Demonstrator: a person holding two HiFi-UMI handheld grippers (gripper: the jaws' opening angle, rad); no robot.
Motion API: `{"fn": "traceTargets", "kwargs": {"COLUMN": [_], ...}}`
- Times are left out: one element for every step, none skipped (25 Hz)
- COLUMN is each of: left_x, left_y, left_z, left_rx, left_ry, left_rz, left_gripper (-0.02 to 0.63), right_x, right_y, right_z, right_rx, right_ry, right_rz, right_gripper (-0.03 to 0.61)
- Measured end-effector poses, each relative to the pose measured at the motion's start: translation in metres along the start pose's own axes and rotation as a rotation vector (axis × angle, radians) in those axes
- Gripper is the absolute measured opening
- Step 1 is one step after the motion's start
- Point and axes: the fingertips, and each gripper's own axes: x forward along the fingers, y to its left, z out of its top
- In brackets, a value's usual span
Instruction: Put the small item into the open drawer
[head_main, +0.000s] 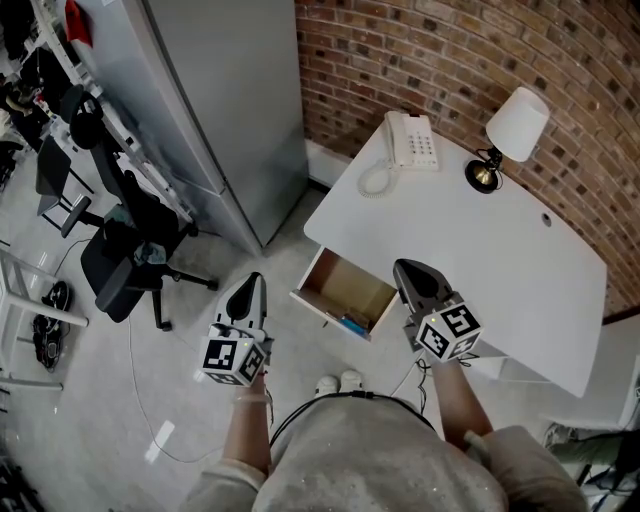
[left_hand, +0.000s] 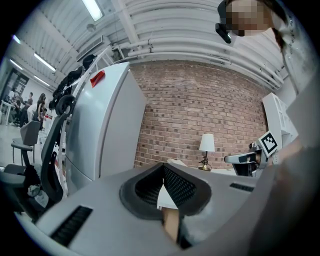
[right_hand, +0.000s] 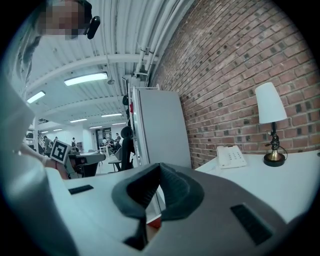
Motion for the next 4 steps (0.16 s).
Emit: {"fn": "traceTargets", "kwargs": {"left_x": [0.0001,0.0003,0.0004,0.0006], "left_y": [0.0002,0.0003,0.0003,0.0003], "left_z": [0.0001,0.0001,0.0002,0.0002], "left_rx": [-0.001,-0.003,-0.005,-0.007], "left_ry": [0.0,0.001,0.001,0.002], "left_rz": [0.0,0.001,0.001,0.002], "left_gripper": [0.006,0.006,0.006,0.006], "right_x": [0.0003,0.0004,0.0005,0.0005], "right_y": [0.0001,0.0002,0.0003,0.0004], "right_z": [0.0002,0.0004,0.0004,0.0005], "right_rx": [0.0,-0.001,-0.001,-0.001], "right_ry": [0.001,0.002,0.003,0.004], "right_rz": [0.001,0.002,0.003,0.005], "right_gripper": [0.005,0.005,0.005,0.005]}}
